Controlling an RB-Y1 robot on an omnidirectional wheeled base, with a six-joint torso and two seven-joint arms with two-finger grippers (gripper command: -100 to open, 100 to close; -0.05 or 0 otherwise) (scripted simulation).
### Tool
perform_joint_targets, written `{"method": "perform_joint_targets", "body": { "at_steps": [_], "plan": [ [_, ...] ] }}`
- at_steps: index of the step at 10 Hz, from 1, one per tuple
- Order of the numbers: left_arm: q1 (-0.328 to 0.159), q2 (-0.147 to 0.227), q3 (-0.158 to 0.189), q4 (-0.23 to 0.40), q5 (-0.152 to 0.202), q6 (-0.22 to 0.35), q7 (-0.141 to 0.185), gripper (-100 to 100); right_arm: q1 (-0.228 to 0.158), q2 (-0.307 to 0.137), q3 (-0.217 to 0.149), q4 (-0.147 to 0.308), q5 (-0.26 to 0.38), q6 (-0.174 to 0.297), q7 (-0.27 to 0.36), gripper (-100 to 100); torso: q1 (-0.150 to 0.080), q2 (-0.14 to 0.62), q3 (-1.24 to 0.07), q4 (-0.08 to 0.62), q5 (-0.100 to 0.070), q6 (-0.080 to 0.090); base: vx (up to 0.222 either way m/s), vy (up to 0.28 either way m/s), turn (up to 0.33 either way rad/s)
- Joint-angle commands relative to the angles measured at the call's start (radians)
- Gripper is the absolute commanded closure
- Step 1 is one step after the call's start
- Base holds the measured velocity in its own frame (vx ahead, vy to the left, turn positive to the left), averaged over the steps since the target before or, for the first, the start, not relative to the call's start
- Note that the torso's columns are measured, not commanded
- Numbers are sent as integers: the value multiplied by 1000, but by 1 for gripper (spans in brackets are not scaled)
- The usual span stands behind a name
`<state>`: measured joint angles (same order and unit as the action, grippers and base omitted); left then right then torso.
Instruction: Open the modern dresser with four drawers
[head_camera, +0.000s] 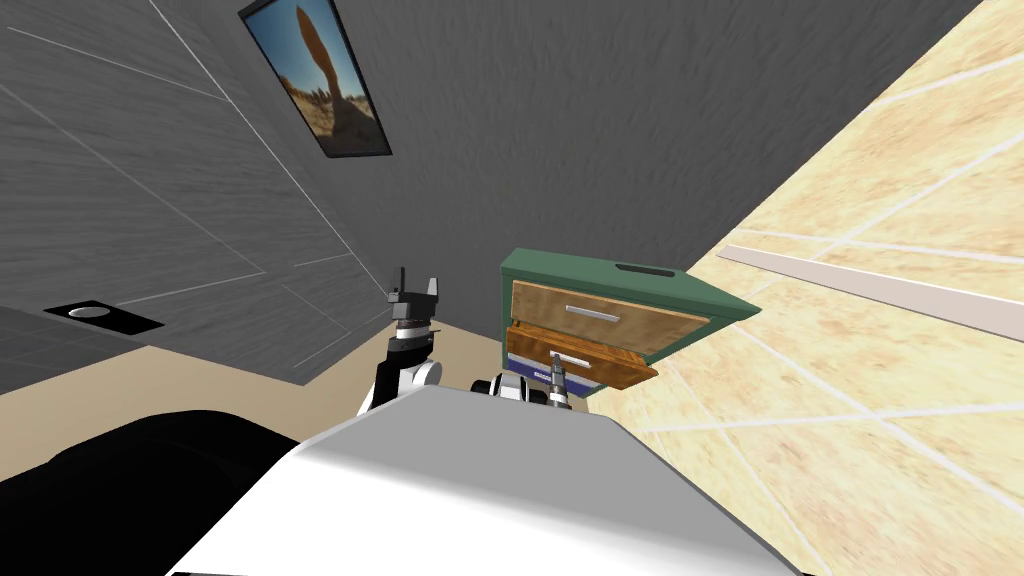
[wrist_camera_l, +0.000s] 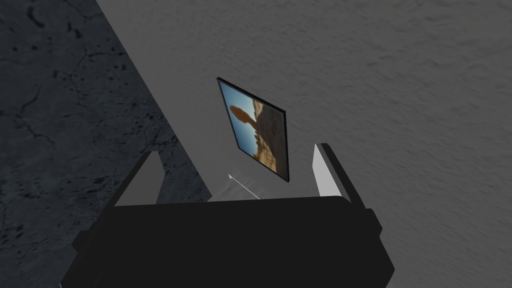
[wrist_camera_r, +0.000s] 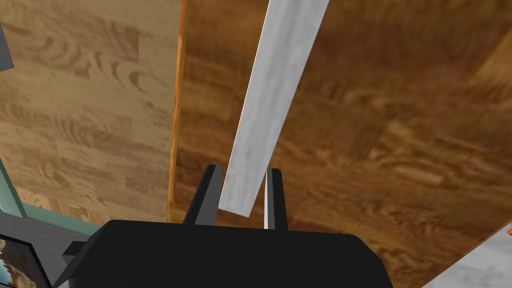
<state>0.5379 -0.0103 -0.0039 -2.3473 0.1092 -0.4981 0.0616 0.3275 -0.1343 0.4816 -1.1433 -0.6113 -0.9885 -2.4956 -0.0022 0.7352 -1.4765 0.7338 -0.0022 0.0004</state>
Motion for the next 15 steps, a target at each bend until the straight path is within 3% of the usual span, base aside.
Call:
{"method": "perform_joint_targets", "body": {
  "at_steps": [1,4,5,12,14,15],
  "plan": [
    [0,0,0,0,0,0,0,0,10,-1,5,-4,2,6,3,100,0,-5,-3,1,1,0,-98,8,-23],
    [0,0,0,0,0,0,0,0,24,-4,12,-10,5,9,5,100,-1,3,2,1,0,2,-172,24,-30],
    [0,0,0,0,0,0,0,0,12,10,10,-39,3,32,25,-100,-1,1,0,0,1,2,-94,5,-51],
    [0,0,0,0,0,0,0,0,-24,77,-13,-196,-23,227,168,-100,3,5,2,8,3,-4,-49,-38,-47],
    [0,0,0,0,0,0,0,0,-24,77,-13,-196,-23,227,168,-100,3,2,0,8,4,-6,-24,-17,-6],
    [0,0,0,0,0,0,0,0,-29,86,-16,-218,-27,255,188,-100,4,1,-1,4,1,-9,-15,-12,-37]
  ]
}}
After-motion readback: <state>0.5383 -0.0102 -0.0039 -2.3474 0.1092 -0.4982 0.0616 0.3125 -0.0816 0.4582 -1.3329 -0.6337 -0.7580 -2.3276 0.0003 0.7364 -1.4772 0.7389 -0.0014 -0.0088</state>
